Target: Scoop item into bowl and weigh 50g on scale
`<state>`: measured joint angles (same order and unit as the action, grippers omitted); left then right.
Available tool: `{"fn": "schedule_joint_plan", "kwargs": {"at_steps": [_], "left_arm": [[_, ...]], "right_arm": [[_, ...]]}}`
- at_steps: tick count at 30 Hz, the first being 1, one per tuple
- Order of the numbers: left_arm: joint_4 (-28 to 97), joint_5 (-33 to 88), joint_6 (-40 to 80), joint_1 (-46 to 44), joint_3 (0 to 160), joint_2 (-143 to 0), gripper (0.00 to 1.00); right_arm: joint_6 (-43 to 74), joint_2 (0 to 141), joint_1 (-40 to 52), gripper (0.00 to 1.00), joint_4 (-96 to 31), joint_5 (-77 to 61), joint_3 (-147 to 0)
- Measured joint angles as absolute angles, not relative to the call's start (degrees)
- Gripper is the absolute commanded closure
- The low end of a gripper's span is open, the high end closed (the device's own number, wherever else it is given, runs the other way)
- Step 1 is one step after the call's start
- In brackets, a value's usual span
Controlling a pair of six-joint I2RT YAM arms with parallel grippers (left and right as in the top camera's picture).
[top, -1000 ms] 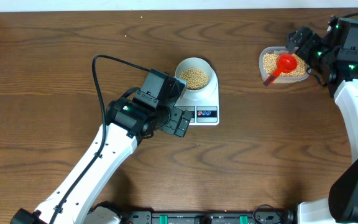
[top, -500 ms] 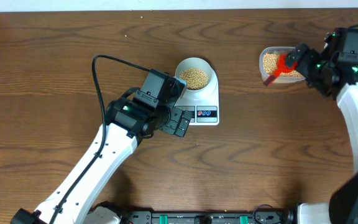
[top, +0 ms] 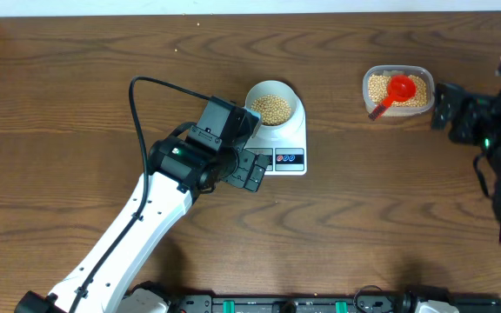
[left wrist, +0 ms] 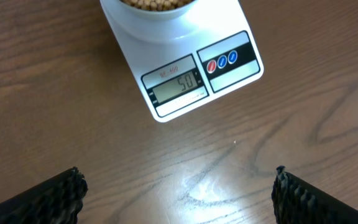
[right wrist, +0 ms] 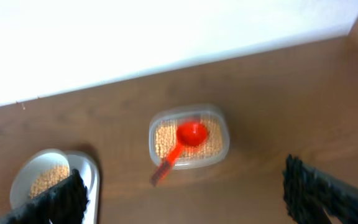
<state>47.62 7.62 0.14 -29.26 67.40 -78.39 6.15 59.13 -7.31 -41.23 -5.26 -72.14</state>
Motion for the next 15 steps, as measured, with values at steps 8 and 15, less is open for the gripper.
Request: {"fn": "schedule_joint_plan", "kwargs": {"at_steps": [8,15], "left_arm": [[47.62,7.62,0.14,-29.26,67.40,-78.39,0.02],[47.62,7.62,0.14,-29.26,67.40,-78.39,0.02]], "right_arm": [[-1.15,41.65,-5.08,0.01,-16.86,-4.32,-48.66],[-2.44,32.56,-2.07,0.01,1.91,-0.54,-28.53]]}}
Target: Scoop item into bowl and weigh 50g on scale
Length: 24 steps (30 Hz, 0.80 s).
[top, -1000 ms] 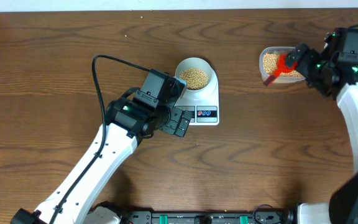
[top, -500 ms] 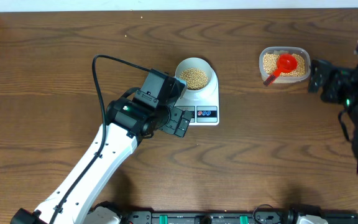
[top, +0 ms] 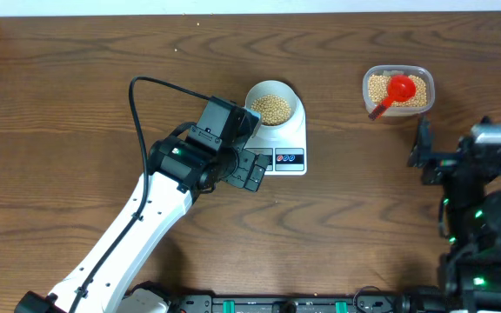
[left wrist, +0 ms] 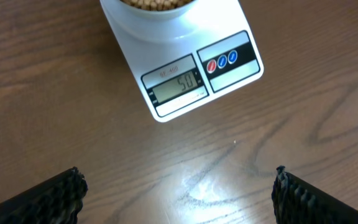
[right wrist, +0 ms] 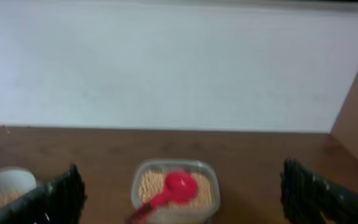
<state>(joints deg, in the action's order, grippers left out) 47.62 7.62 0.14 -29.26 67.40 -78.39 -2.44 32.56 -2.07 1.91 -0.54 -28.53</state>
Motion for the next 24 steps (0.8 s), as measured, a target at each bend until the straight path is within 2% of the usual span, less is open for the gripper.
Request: {"fn": "schedule_joint_plan", "kwargs": {"at_steps": [3,24], "left_arm": [[47.57,7.62,0.14,-29.23,67.40,-78.39,0.02],[47.59,7.62,0.14,-29.23,67.40,-78.39,0.02]], "right_arm": [[-4.03,28.45,-0.67,0.01,5.93,0.54,-22.09],[-6.39,8.36,0.21,0.01,9.28,1.08,-6.33]]}}
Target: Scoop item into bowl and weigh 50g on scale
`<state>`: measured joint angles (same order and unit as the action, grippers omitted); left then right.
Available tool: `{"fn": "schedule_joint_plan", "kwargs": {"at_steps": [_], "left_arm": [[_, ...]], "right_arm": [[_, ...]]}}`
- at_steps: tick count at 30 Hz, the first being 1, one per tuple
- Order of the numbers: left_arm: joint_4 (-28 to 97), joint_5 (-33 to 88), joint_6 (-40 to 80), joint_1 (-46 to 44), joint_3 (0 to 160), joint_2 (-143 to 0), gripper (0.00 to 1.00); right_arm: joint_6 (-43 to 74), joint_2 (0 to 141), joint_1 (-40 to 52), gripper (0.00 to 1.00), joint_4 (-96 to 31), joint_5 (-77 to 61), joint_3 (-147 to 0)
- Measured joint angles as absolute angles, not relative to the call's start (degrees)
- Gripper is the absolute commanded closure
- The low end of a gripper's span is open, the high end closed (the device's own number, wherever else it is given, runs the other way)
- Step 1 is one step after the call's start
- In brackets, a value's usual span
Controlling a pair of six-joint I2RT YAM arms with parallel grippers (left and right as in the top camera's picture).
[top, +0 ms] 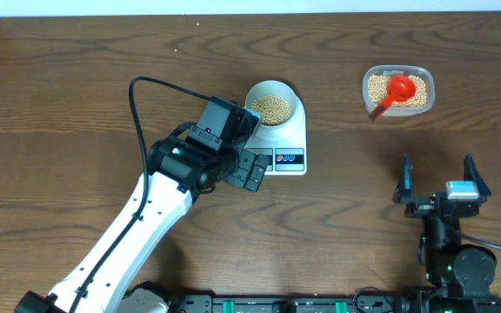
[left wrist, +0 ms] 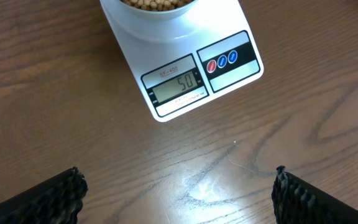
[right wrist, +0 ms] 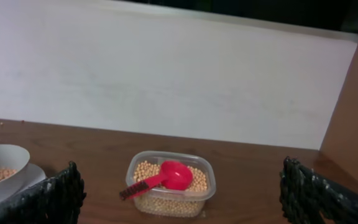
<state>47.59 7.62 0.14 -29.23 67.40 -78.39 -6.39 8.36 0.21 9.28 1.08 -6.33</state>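
Note:
A white bowl (top: 273,103) of tan beans sits on the white scale (top: 287,148), whose display (left wrist: 178,83) reads 50. A clear tub (top: 397,92) of beans holds the red scoop (top: 393,91), also seen as the red scoop (right wrist: 164,178) in the right wrist view. My left gripper (top: 252,170) is open just in front of the scale, nothing between its fingers (left wrist: 55,196). My right gripper (top: 437,176) is open near the front right, well short of the tub, empty.
A black cable (top: 146,113) loops from the left arm over the table. A white wall (right wrist: 166,74) stands behind the table's far edge. Bare wood (top: 355,209) lies between the scale and the right arm.
My right arm has drawn back toward the front edge, farther from the tub, and its camera is now level with the table. Left arm, scale and bowl are unchanged.
The right gripper was open at the far right beside the tub with the scoop lying in it. Then it stood lower, in front of the tub. Now it is near the front edge. The scale read 50 throughout, and the left arm stayed still.

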Motion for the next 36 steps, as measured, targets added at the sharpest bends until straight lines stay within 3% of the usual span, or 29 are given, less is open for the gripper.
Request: {"fn": "schedule_joint_plan", "kwargs": {"at_steps": [11,19,36], "left_arm": [[47.57,7.62,0.14,-29.23,67.40,-78.39,0.02],[47.59,7.62,0.14,-29.23,67.40,-78.39,0.02],[47.57,7.62,0.14,-29.23,67.40,-78.39,0.02]], "right_arm": [[-6.52,0.86,0.32,0.01,9.13,1.08,-0.54],[-6.52,0.64,0.75,0.01,-3.88,1.10,-0.36],[-6.52,0.64,0.86,0.01,-3.90,1.10,-0.38]]}}
